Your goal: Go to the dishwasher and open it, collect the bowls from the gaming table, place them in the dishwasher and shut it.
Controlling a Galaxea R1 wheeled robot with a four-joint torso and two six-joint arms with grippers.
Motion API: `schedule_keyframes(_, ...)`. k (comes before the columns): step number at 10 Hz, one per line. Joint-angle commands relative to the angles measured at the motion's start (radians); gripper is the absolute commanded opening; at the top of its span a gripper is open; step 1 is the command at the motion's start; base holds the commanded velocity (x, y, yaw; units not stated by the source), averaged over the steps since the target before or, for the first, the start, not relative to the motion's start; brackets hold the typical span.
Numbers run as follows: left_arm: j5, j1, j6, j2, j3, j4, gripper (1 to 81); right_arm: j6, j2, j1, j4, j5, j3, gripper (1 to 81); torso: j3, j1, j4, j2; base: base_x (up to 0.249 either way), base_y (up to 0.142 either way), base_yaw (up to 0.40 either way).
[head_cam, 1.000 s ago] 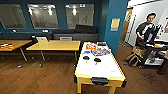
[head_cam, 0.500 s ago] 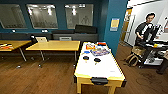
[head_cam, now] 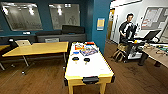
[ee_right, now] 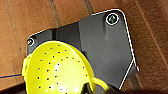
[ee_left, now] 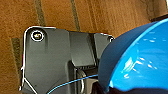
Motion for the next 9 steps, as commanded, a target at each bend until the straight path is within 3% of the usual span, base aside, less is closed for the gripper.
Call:
schedule_keyframes(1, 0.021, -0.045, 0.004, -0.024, 0.018, 0.01, 1.0, -0.001, -0.016, 0.046, -0.01, -0.036, 0.001, 1.0, 0.0, 0.0, 0.0, 0.0, 0.0, 0.0, -0.369)
schedule_keyframes(9, 0.028, -0.045, 0.006, -0.019, 0.013, 0.013, 1.0, -0.006, -0.021, 0.029, -0.035, -0.033, -0.008, 1.0, 0.0, 0.0, 0.0, 0.0, 0.0, 0.0, -0.374)
